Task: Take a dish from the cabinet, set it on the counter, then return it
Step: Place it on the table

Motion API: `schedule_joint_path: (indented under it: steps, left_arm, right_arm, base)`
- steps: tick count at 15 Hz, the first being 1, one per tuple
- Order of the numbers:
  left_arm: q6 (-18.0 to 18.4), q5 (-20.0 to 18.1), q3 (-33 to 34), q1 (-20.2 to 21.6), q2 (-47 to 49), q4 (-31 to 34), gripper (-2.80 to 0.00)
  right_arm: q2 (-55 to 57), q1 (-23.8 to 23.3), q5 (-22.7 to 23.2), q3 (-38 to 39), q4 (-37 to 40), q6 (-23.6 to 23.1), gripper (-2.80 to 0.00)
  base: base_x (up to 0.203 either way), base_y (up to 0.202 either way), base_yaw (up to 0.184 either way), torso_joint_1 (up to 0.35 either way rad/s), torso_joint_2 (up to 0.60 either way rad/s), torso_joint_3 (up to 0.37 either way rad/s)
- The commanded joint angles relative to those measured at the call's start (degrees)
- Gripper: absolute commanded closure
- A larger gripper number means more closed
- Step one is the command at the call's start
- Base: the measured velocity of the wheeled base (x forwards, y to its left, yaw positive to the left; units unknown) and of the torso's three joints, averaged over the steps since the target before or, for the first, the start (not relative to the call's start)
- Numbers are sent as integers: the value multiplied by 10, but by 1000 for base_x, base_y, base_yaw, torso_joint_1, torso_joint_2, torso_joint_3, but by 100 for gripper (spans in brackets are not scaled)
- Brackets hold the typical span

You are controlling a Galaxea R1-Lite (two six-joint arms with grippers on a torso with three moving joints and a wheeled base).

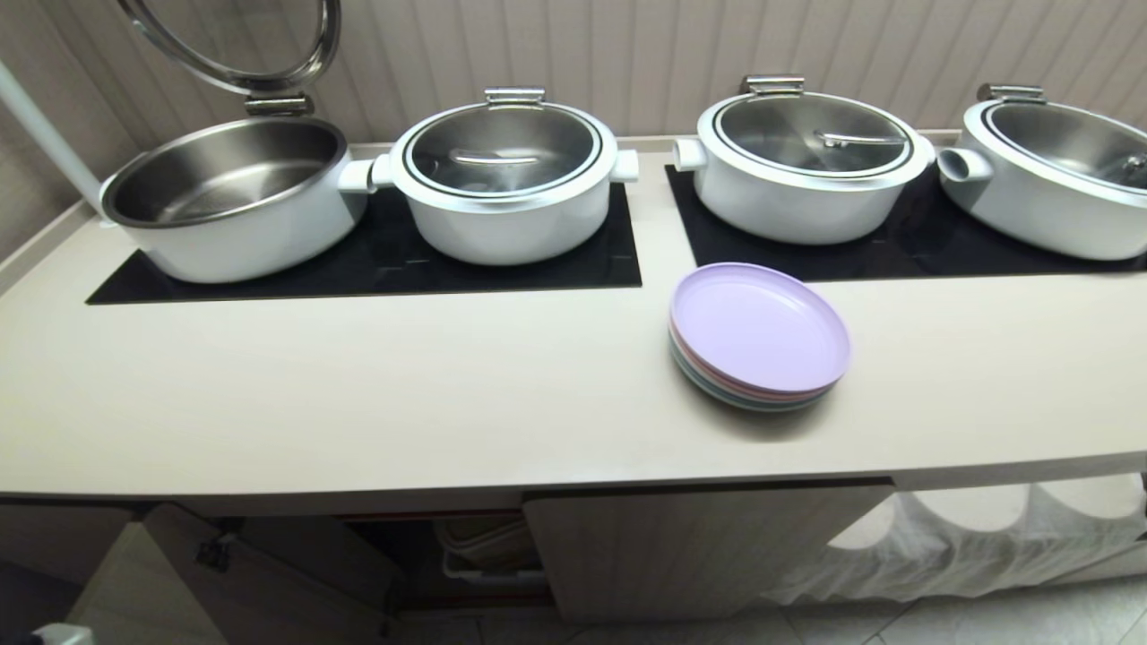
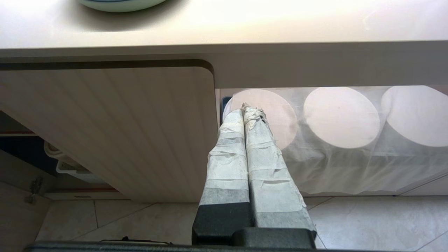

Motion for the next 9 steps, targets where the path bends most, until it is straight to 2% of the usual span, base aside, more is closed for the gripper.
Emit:
schedule_joint_path:
  steps: [1, 9]
  left_arm:
    - [-3, 1, 0, -1, 0, 3, 0]
    - [-8, 21, -25, 3, 5, -6, 0]
  right_arm:
    - [0, 0, 0, 0, 0, 0, 0]
    - [0, 0, 0, 0, 0, 0, 0]
  base:
    - [0, 0, 0, 0, 0, 0]
    - [0, 0, 0, 0, 0, 0]
